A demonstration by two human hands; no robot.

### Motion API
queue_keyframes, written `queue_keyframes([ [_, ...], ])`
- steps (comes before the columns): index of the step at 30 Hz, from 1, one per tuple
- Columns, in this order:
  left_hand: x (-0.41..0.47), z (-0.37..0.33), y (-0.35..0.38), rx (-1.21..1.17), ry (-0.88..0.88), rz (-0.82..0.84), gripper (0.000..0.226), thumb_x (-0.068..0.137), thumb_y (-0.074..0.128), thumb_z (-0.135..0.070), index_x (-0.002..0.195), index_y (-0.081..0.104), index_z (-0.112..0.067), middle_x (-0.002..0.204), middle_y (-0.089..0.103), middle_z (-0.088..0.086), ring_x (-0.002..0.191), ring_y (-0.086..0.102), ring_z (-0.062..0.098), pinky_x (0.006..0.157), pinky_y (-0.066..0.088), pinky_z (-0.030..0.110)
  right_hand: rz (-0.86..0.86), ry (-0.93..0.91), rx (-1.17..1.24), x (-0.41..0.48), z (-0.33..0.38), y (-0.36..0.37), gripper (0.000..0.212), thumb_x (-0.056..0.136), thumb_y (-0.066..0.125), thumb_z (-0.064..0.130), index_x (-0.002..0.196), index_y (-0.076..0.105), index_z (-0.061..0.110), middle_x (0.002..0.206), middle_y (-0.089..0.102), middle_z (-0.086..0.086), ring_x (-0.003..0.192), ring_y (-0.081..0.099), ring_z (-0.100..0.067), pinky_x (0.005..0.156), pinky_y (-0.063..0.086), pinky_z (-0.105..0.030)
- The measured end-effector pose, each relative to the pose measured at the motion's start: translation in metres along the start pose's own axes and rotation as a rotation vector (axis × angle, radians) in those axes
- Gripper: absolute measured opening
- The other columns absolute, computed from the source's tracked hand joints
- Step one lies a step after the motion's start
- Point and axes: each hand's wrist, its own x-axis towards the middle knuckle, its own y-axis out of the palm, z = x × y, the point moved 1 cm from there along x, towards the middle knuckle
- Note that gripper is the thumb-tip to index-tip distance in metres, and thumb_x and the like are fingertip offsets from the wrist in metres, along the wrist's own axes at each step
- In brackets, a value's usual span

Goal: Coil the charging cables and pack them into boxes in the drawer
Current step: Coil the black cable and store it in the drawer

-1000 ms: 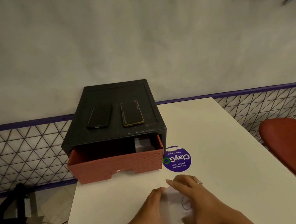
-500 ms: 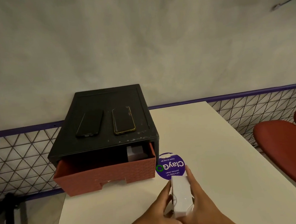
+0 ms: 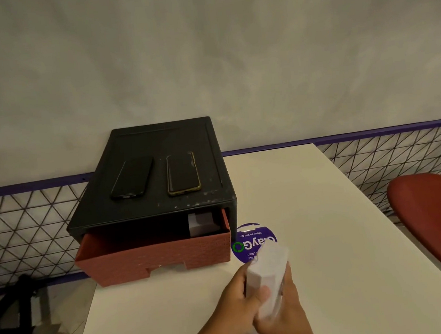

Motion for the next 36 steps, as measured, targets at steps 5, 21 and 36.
queue_keyframes([
  [5, 0.014, 0.006, 0.0, -0.127, -0.124, -0.068, 0.027, 0.098, 0.043, -0.01, 0.115, 0.051, -0.03, 0.115, 0.064, -0.012, 0.109, 0.058, 0.005, 0.094, 0.048, 0.027, -0.187, -0.008, -0.21, -0.004, 0.003, -0.003, 0.114, 0.047, 0.057, 0.067, 0.143, 0.011, 0.029, 0.094, 0.04, 0.002, 0.081, 0.061, -0.026, 0.061, 0.049, -0.034],
  [21, 0.013, 0.028, -0.023, -0.139, -0.278, -0.222, 0.034, 0.087, 0.057, -0.013, 0.121, 0.053, -0.016, 0.111, 0.06, -0.003, 0.098, 0.057, 0.013, 0.076, 0.041, 0.019, 0.098, 0.277, -0.786, 0.031, 0.0, -0.023, 0.098, 0.072, 0.045, 0.066, 0.146, -0.008, 0.031, 0.125, 0.035, -0.004, 0.116, 0.042, -0.026, 0.093, 0.038, -0.035],
  [36, -0.024, 0.031, -0.082, -0.368, -0.272, -0.506, 0.018, 0.094, 0.047, -0.006, 0.101, 0.061, -0.016, 0.099, 0.065, 0.005, 0.088, 0.059, 0.019, 0.074, 0.043, 0.029, 0.11, 0.351, -0.789, 0.031, 0.006, -0.013, 0.1, 0.075, 0.047, 0.062, 0.146, -0.011, 0.024, 0.126, 0.035, -0.008, 0.119, 0.041, -0.028, 0.09, 0.04, -0.037],
])
